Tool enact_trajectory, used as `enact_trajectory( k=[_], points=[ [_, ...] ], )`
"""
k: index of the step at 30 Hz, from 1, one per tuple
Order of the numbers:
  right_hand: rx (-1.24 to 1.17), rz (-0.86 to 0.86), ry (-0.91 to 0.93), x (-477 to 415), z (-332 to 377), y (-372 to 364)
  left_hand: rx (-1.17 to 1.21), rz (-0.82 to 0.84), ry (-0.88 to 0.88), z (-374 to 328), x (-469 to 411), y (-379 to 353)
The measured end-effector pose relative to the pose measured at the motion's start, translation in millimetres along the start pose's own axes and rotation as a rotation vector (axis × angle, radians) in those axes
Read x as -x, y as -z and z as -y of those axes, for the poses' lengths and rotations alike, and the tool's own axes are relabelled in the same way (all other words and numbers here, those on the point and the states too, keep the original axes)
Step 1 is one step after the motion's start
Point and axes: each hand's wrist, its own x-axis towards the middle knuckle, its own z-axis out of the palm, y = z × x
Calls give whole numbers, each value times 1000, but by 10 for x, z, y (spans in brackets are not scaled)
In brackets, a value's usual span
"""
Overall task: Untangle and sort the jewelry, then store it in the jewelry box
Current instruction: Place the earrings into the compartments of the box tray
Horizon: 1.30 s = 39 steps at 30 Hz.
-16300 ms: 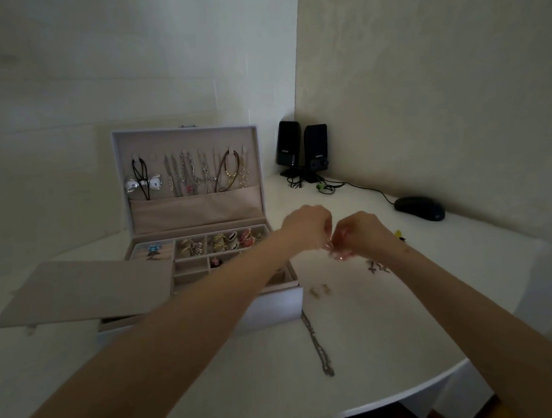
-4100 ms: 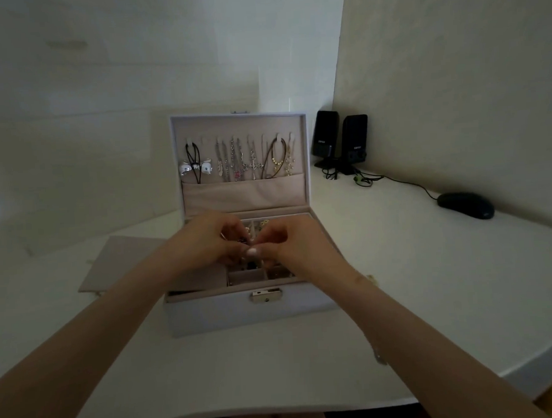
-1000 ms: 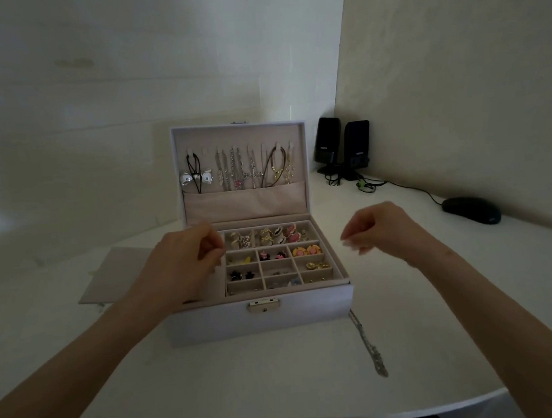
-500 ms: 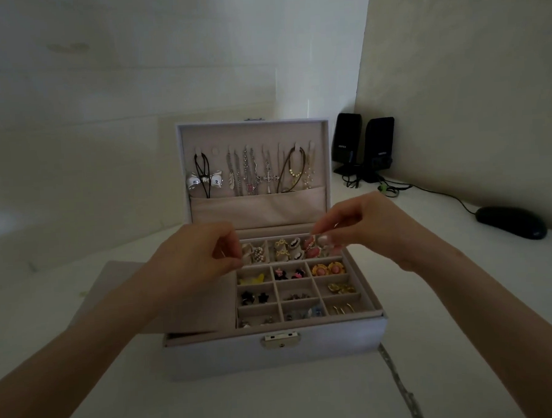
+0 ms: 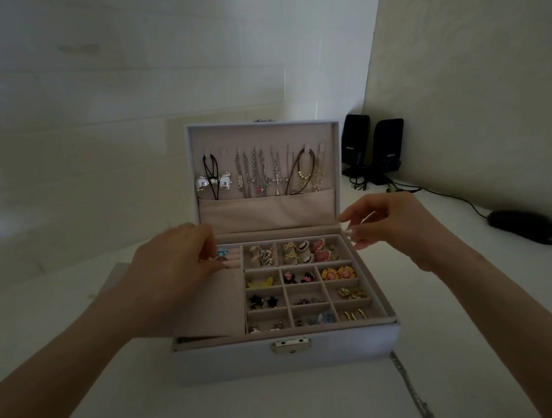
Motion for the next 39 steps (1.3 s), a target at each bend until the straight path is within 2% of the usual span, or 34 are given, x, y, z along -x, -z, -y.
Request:
enact_trajectory(
  k=[8, 14, 28, 34, 37, 39],
  points=[
    [-20, -5, -61, 6, -114, 98, 22, 44, -39, 64, 23, -75],
    [-2, -13, -83, -26, -180, 102, -65, 44, -98, 58, -19, -67],
    [-18, -11, -77, -14, -152, -8, -168, 24, -8, 172, 197, 107],
    [-203, 35, -94, 41, -94, 0, -323, -48, 84, 334, 296, 151],
    [-394, 48, -159, 43, -96, 15, -353, -90, 130, 396, 347, 161],
    [-523, 46, -210, 35, -118, 15, -349, -59, 178, 407, 381, 164]
  ],
)
